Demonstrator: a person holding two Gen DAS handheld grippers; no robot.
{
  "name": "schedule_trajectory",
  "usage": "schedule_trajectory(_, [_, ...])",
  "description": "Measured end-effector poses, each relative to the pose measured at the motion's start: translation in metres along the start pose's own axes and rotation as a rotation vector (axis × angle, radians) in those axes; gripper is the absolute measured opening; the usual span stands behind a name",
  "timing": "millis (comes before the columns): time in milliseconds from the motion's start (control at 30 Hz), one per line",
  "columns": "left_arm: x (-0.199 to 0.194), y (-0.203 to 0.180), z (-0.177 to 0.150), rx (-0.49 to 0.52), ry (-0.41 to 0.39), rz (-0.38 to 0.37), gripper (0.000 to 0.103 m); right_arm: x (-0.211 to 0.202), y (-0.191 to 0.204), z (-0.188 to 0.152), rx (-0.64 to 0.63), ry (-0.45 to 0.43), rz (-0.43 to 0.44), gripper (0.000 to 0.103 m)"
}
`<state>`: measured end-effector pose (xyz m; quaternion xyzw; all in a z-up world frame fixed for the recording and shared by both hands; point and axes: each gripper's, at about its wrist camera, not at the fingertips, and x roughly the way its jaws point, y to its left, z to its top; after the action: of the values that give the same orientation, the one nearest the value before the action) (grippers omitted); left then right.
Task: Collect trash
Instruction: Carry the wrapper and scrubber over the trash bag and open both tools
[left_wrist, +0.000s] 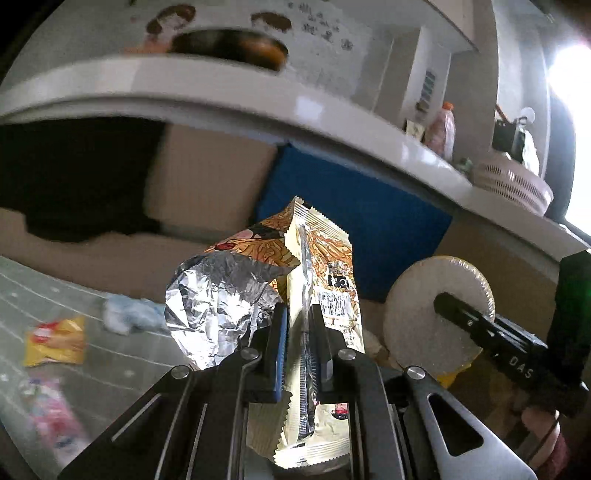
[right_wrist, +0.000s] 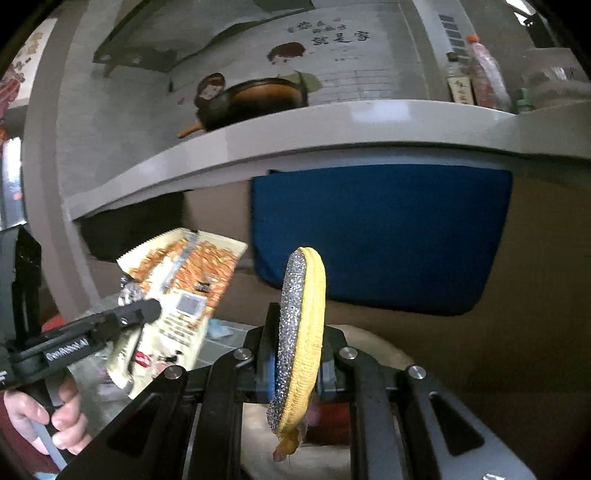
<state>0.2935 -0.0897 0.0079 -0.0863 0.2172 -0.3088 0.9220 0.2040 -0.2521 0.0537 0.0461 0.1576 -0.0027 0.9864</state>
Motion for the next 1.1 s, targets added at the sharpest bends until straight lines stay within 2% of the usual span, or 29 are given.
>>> schedule_trajectory(100, [0.034, -0.001, -0.011, -0.025, 0.042, -0.009, 0.011, 0.015, -0.015, -0.006, 0.018, 0.014, -0.017, 0.014])
schedule_trajectory(233, [0.056, 0.001, -0.019, -0.049, 0.044, -0.012, 0.011, 0.035, -0.028, -0.017, 0.047, 0.041, -0.026, 0.014])
schedule_trajectory(500, [0.073, 0.007, -0.028, -0.057, 0.051, -0.028, 0.012, 0.06, -0.047, -0.03, 0.094, 0.064, -0.037, 0.014])
schedule_trajectory(767, [0.084, 0.017, -0.027, -0.11, 0.079, -0.041, 0.012, 0.071, -0.064, -0.026, 0.169, 0.079, 0.002, 0.014])
schedule_trajectory(933, [0.059, 0.026, -0.013, -0.113, 0.058, -0.036, 0.012, 0.067, -0.057, -0.023, 0.201, 0.085, 0.035, 0.014])
schedule_trajectory(1100, [-0.019, 0.063, 0.012, -0.087, -0.04, 0.087, 0.012, 0.056, -0.019, -0.013, 0.217, 0.076, 0.187, 0.014])
